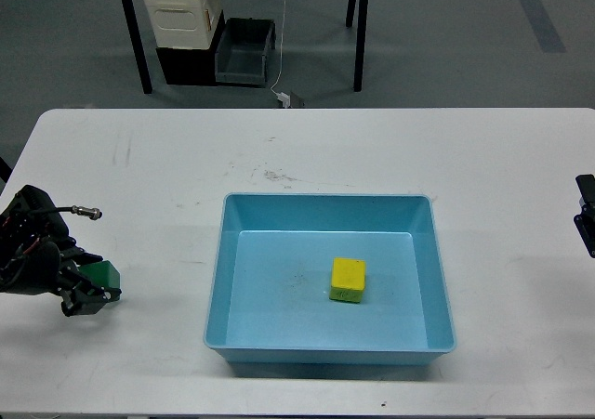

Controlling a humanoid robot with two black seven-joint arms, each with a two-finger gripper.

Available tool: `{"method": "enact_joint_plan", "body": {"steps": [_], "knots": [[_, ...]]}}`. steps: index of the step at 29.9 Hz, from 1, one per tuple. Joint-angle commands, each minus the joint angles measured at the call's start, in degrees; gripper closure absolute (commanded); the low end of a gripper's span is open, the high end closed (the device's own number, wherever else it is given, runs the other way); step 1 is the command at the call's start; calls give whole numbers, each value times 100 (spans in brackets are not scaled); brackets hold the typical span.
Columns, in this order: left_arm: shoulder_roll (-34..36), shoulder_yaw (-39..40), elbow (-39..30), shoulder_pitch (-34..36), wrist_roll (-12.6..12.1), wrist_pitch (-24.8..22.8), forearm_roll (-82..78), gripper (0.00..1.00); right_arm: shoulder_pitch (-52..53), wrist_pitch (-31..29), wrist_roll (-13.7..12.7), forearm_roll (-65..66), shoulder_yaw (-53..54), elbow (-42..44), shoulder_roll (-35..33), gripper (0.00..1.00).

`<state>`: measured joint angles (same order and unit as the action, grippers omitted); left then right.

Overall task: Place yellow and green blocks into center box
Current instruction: 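Lower the left gripper onto the green cube and grasp it, then lift the green cube and carry it into the box beside the yellow cube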

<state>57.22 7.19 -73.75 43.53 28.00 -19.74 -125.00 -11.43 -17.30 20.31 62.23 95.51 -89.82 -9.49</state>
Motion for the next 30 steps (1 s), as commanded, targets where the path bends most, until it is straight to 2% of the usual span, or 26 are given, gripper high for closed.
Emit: {"method": "enact_joint_plan", "body": {"steps": [1,9,11,15,19,24,26,30], "knots": [[9,-77,71,-2,0,58,0,33,0,34,0,0,3,0,0,0],[9,-86,177,-29,0,67,0,32,0,34,0,0,-6,0,9,0],[9,-86,177,-29,0,84,0,38,0,34,0,0,-6,0,9,0],[9,-86,195,-2,0,137,0,62,0,34,0,0,-6,0,9,0],[35,-86,353,50,0,163,0,71,0,43,0,0,3,26,9,0],[79,-60,397,234,0,532,0,73,0,69,0,0,-6,35,9,0],[97,-42,379,541,0,620,150,72,0,78,0,0,-6,35,17,0],[176,-34,213,1446,0,620,1537,71,0,87,0,0,3,43,9,0]]}}
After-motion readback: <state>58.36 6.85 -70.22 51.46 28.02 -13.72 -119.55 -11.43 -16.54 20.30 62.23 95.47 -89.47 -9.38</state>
